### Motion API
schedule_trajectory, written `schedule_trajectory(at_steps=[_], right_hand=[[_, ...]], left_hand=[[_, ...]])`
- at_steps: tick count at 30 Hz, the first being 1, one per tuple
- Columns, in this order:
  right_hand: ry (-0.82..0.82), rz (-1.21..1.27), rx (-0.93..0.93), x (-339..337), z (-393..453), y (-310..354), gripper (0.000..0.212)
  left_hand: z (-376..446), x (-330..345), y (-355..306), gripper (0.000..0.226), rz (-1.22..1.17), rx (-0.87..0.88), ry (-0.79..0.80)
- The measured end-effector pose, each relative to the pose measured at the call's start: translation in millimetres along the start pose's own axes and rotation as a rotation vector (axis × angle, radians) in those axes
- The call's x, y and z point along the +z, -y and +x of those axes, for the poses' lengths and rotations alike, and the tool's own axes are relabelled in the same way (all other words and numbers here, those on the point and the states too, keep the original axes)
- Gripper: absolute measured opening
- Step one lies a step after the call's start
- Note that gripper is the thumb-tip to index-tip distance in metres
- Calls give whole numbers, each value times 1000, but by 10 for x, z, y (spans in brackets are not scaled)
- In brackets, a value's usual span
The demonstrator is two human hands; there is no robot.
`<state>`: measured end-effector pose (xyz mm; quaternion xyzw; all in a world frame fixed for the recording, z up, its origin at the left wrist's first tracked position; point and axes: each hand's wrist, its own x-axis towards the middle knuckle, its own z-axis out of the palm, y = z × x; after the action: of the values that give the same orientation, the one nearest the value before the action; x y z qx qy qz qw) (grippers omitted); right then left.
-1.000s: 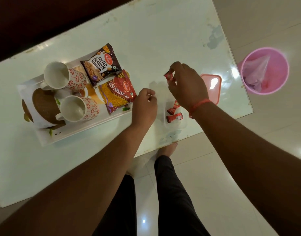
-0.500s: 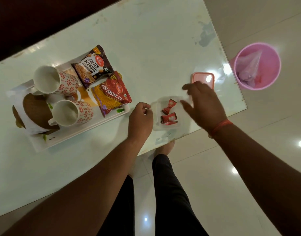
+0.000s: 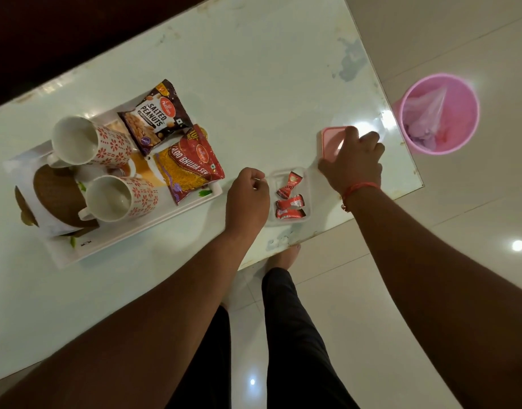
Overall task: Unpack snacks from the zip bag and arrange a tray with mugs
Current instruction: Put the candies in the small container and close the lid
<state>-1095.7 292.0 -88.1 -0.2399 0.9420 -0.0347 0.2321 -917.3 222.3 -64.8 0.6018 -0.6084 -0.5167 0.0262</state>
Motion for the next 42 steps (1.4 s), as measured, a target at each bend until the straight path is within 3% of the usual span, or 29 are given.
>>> schedule_trajectory(at_steps=[4,8,10,12,15,21,25,32,38,42], right_hand=[[82,490,51,-321,-153,44,61],[531,937,80,-654,-575,82,33],[730,1094,126,-661,-751,52,31],[827,1252,209,-600,-882,30,35],[709,1274,291,-429,-1031,50,30],[223,742,125,-120,-1226,154,27],[19,609,56,110,-1196,165,19],[-40,557,91,272,-1049,157,15],[-36,572,101,305,-1023,145,15],[-28,617,78,335,-998,122,31]], left_hand=[[-31,-86,-101,19,-100,127,-48],[-79,-182,-232,31,-168,240,78],[-103,-180,-232,29,-166,251,186],[-113,-149,-183,25,-131,221,238],[-117,-133,-114,19,-62,193,149],[-25,-121,-64,17,105,282,83],[156,-64,-143,16,238,422,51],[289,65,-109,15,431,534,33],[291,101,-96,14,449,533,3],[310,99,-92,13,406,475,31]])
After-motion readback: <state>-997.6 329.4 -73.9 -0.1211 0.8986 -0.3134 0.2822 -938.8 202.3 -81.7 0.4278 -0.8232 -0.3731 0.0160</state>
